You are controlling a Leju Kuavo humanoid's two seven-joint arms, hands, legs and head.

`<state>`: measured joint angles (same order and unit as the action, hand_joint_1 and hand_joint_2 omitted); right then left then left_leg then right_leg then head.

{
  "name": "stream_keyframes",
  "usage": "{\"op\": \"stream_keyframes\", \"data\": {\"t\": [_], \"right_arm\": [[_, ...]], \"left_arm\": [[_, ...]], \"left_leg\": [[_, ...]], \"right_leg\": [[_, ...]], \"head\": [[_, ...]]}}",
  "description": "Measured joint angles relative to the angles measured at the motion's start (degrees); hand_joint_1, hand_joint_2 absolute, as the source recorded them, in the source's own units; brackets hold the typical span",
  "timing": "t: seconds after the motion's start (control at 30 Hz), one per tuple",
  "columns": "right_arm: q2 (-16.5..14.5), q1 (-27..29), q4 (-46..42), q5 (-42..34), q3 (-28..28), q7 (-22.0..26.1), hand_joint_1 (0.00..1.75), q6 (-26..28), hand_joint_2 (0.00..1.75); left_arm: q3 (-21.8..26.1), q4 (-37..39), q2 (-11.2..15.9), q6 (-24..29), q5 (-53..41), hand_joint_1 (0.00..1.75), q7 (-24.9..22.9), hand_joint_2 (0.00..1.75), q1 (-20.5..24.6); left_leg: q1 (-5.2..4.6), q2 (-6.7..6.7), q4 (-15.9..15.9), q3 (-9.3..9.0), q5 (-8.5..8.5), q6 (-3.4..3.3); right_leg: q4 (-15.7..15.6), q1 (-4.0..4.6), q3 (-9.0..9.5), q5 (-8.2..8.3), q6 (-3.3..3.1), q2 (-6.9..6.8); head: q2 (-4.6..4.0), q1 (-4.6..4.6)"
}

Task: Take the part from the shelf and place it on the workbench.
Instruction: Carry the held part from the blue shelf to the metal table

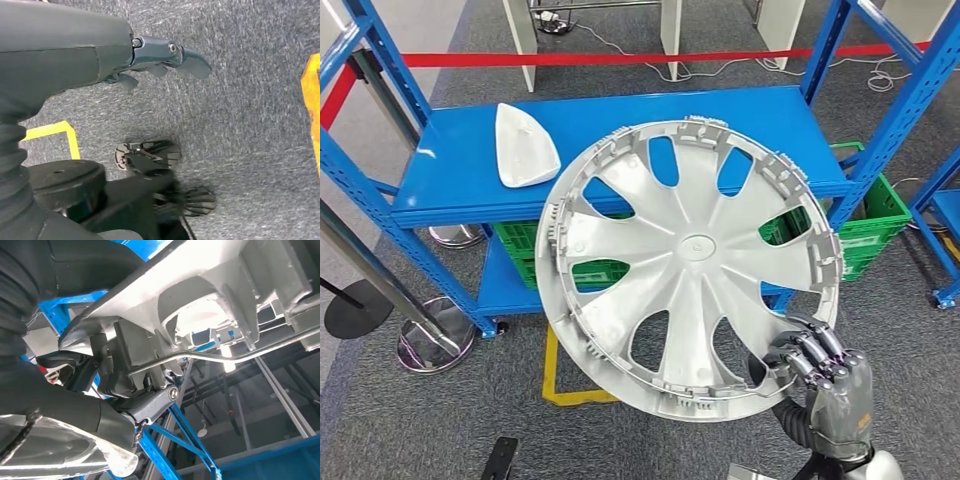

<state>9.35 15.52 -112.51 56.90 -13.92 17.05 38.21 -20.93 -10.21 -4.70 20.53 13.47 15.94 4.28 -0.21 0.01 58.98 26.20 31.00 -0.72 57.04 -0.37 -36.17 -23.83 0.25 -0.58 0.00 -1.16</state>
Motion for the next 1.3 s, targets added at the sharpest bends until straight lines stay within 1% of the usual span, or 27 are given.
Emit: {"op": "stream_keyframes", "data": {"t": [0.07, 0.13, 0.17, 0.2, 0.27, 0.3, 0.33, 0.37, 0.4, 0.43, 0.47, 0.53, 0.57, 0.63, 0.67, 0.7, 0.77, 0.8, 0.83, 0.87, 0.9, 1.0, 1.07, 1.13, 1.2, 1.27, 1.3], "right_arm": [[0.00, 0.90, -0.62, 0.28, 0.20, -0.29, 1.75, 0.13, 1.75], [0.02, 1.99, -1.28, 0.49, 0.55, -0.30, 1.75, 0.29, 1.75], [0.03, 2.59, -1.60, 0.58, 0.73, -0.33, 1.75, 0.37, 1.75], [0.04, 3.13, -1.91, 0.66, 0.92, -0.35, 1.75, 0.44, 1.75], [0.04, 4.12, -2.45, 0.81, 1.26, -0.55, 1.75, 0.56, 1.75], [0.04, 4.69, -2.74, 0.87, 1.43, -0.73, 1.75, 0.59, 1.75], [0.04, 5.38, -3.08, 0.90, 1.65, -0.95, 1.75, 0.60, 1.75], [0.04, 6.14, -3.47, 0.89, 1.90, -1.14, 1.75, 0.61, 1.75], [0.04, 6.85, -3.89, 0.82, 2.16, -1.26, 1.75, 0.61, 1.75], [0.04, 7.42, -4.31, 0.73, 2.40, -1.30, 1.75, 0.61, 1.75], [0.04, 7.82, -4.75, 0.66, 2.60, -1.29, 1.75, 0.61, 1.75], [0.03, 8.32, -5.63, 0.60, 2.90, -1.28, 1.75, 0.66, 1.75], [0.01, 8.59, -6.03, 0.63, 3.13, -1.26, 1.75, 0.74, 1.75], [-0.10, 9.38, -6.61, 0.75, 3.68, -1.23, 1.75, 0.94, 1.75], [-0.16, 9.73, -6.79, 0.83, 3.92, -1.21, 1.75, 0.98, 1.75], [-0.22, 9.97, -6.92, 0.89, 4.07, -1.20, 1.75, 1.00, 1.75], [-0.34, 10.35, -7.01, 0.96, 4.23, -1.18, 1.75, 1.01, 1.75], [-0.42, 10.57, -7.03, 0.99, 4.29, -1.18, 1.75, 1.01, 1.75], [-0.49, 10.84, -7.09, 1.02, 4.36, -1.17, 1.75, 1.01, 1.75], [-0.55, 11.16, -7.22, 1.05, 4.47, -1.13, 1.75, 1.01, 1.75], [-0.62, 11.54, -7.44, 1.07, 4.60, -1.08, 1.75, 1.01, 1.75], [-0.97, 12.67, -8.30, 0.96, 5.04, -0.76, 1.75, 1.01, 1.75], [-1.20, 13.04, -8.78, 0.69, 5.21, -0.37, 1.75, 1.04, 1.75], [-1.41, 13.46, -9.19, 0.39, 5.29, -0.11, 1.75, 1.07, 1.75], [-1.53, 13.65, -9.36, 0.21, 5.45, -0.04, 1.75, 1.08, 1.75], [-1.53, 13.64, -9.38, 0.12, 5.59, 0.00, 1.75, 1.09, 1.75], [-1.54, 13.65, -9.38, 0.07, 5.61, 0.01, 1.75, 1.09, 1.75]], "left_arm": [[-0.11, 0.00, 0.10, -0.22, -0.24, 0.00, -0.08, 1.75, 0.02], [-0.25, 0.00, 0.09, -0.39, -0.45, 0.00, -0.11, 1.75, -0.11], [-0.37, 0.00, 0.09, -0.41, -0.58, 0.00, -0.13, 1.75, -0.16], [-0.52, 0.00, 0.09, -0.41, -0.74, 0.00, -0.16, 1.75, -0.19], [-0.92, 0.00, 0.11, -0.37, -1.23, 0.00, -0.26, 1.75, -0.21], [-1.12, 0.00, 0.13, -0.33, -1.54, 0.00, -0.39, 1.75, -0.27], [-1.35, 0.00, 0.14, -0.23, -1.88, 0.00, -0.53, 1.75, -0.37], [-1.60, 0.00, 0.14, -0.07, -2.22, 0.00, -0.66, 1.75, -0.49], [-1.90, 0.00, 0.14, 0.14, -2.50, 0.00, -0.78, 1.75, -0.61], [-2.19, 0.00, 0.14, 0.35, -2.74, 0.00, -0.85, 1.75, -0.71], [-2.41, 0.00, 0.15, 0.51, -2.93, 0.00, -0.90, 1.75, -0.80], [-2.73, 0.01, 0.17, 0.62, -3.19, 0.00, -0.94, 1.75, -0.86], [-2.86, 0.01, 0.20, 0.63, -3.26, 0.00, -0.93, 1.75, -0.86], [-3.15, 0.01, 0.31, 0.62, -3.34, 0.00, -0.93, 1.75, -0.84], [-3.26, 0.01, 0.37, 0.62, -3.37, 0.00, -0.93, 1.75, -0.88], [-3.36, 0.02, 0.42, 0.62, -3.40, 0.00, -0.93, 1.75, -0.95], [-3.50, 0.02, 0.48, 0.62, -3.51, 0.00, -0.97, 1.75, -1.06], [-3.61, 0.02, 0.49, 0.62, -3.61, 0.00, -1.06, 1.75, -1.11], [-3.73, 0.02, 0.49, 0.62, -3.71, 0.00, -1.21, 1.75, -1.14], [-3.86, 0.02, 0.49, 0.62, -3.86, 0.00, -1.47, 1.75, -1.15], [-4.01, 0.02, 0.49, 0.62, -4.08, 0.00, -1.82, 1.75, -1.16], [-4.50, 0.17, 0.79, 0.61, -4.80, 0.00, -2.98, 1.75, -1.36], [-4.86, 0.34, 0.99, 0.63, -5.00, 0.00, -3.39, 1.75, -1.62], [-5.14, 0.37, 0.98, 0.68, -4.99, 0.00, -3.56, 1.75, -1.55], [-5.27, 0.38, 0.97, 0.74, -4.90, 0.00, -3.62, 1.75, -1.24], [-5.31, 0.39, 0.93, 0.74, -4.83, 0.00, -3.66, 1.75, -1.19], [-5.33, 0.39, 0.92, 0.72, -4.83, 0.00, -3.68, 1.75, -1.29]], "left_leg": [[-0.29, -0.05, -3.75, -1.76, 0.71, -0.46], [-0.27, 0.08, -4.09, -0.91, -0.08, -0.94], [-0.19, 0.19, -4.19, -0.30, -0.76, -1.33], [-0.09, 0.31, -4.31, 0.45, -1.43, -1.70], [-0.14, 0.42, -4.26, 2.09, -2.61, -2.14], [-0.18, 0.60, -4.22, 2.92, -3.18, -2.18], [-0.20, 0.84, -4.13, 3.76, -3.79, -2.16], [-0.21, 1.17, -4.00, 4.60, -4.33, -2.10], [-0.20, 1.59, -3.80, 5.39, -4.81, -1.98], [-0.24, 1.93, -3.51, 5.97, -5.17, -1.79], [-0.35, 2.31, -3.11, 6.42, -5.38, -1.57], [-0.63, 3.25, -2.16, 6.91, -5.60, -1.07], [-0.71, 3.87, -1.81, 7.16, -5.68, -0.81], [-0.66, 4.61, -1.23, 7.56, -5.59, -0.13], [-0.53, 4.08, -0.44, 7.84, -4.72, 0.27], [-0.38, 3.12, 1.38, 8.39, -3.03, 0.65], [-0.12, 1.05, 8.27, 10.51, 1.76, 1.17], [-0.08, 0.65, 11.90, 11.59, 3.54, 1.26], [-0.08, 0.48, 14.25, 12.10, 4.22, 1.24], [-0.08, 0.38, 14.51, 11.77, 3.64, 1.10], [-0.11, 0.14, 12.62, 10.53, 1.99, 0.82], [-0.06, -3.23, 2.81, 5.55, -3.27, -0.67], [-0.11, -4.55, 0.65, 4.67, -3.79, -1.10], [-0.13, -3.31, -0.97, 4.26, -3.79, -1.14], [0.21, -1.91, -3.14, 3.51, -3.65, -1.41], [0.37, -0.56, -3.91, 3.28, -3.63, -1.62], [0.37, 0.23, -3.90, 3.33, -3.63, -1.65]], "right_leg": [[-0.05, 0.01, -0.56, 1.20, 0.58, -0.14], [-0.03, -0.19, -1.04, 1.48, 1.26, -0.08], [0.88, -0.26, -1.60, 0.04, 1.53, 0.05], [2.86, -0.30, -2.37, -2.41, 1.75, 0.19], [9.87, -0.36, -4.26, -8.23, 2.06, 0.35], [13.59, -0.36, -4.86, -9.51, 2.24, 0.36], [16.33, -0.38, -5.02, -9.22, 2.40, 0.36], [17.45, -0.41, -4.45, -7.64, 2.52, 0.32], [16.59, -0.45, -2.86, -5.66, 2.59, 0.10], [13.75, -0.49, -0.23, -4.33, 2.59, -0.64], [9.49, -0.50, 3.33, -4.20, 2.56, -1.86], [1.53, -0.36, 8.87, -6.56, 2.22, -3.65], [-0.64, -0.28, 10.02, -7.75, 1.85, -3.66], [-1.82, -0.35, 9.70, -8.38, 0.84, -2.42], [-1.83, -0.42, 9.41, -8.12, 0.31, -1.86], [-1.89, -0.49, 9.16, -7.74, -0.10, -1.36], [-1.83, -0.41, 8.64, -7.13, -0.60, -0.30], [-1.75, -0.31, 8.49, -6.87, -0.69, 0.27], [-1.63, -0.21, 8.36, -6.65, -0.69, 0.90], [-1.48, -0.10, 8.27, -6.49, -0.66, 1.54], [-1.30, 0.03, 8.23, -6.39, -0.64, 2.15], [-0.81, 0.22, 7.64, -6.27, -0.37, 3.91], [-0.68, -0.12, 6.98, -5.95, 0.21, 5.19], [-0.67, -0.38, 6.43, -5.74, 0.87, 6.01], [1.32, -0.28, 4.76, -7.06, 1.38, 4.20], [7.59, -0.39, 1.33, -10.10, 1.94, 1.71], [11.33, -0.54, -0.56, -11.41, 2.27, 1.25]], "head": [[0.00, 0.02], [0.00, 0.03], [0.00, 0.12], [0.00, 0.23], [0.00, 0.40], [0.00, 0.41], [0.00, 0.41], [0.00, 0.44], [0.00, 0.45], [0.00, 0.46], [0.00, 0.50], [0.00, 0.57], [0.00, 0.58], [0.00, 0.59], [0.00, 0.51], [0.00, 0.50], [0.00, 0.40], [0.00, 0.40], [0.00, 0.39], [0.00, 0.39], [0.00, 0.38], [0.00, 0.54], [0.00, 0.59], [0.00, 0.51], [0.00, 0.79], [0.00, 1.10], [0.00, 1.16]]}}
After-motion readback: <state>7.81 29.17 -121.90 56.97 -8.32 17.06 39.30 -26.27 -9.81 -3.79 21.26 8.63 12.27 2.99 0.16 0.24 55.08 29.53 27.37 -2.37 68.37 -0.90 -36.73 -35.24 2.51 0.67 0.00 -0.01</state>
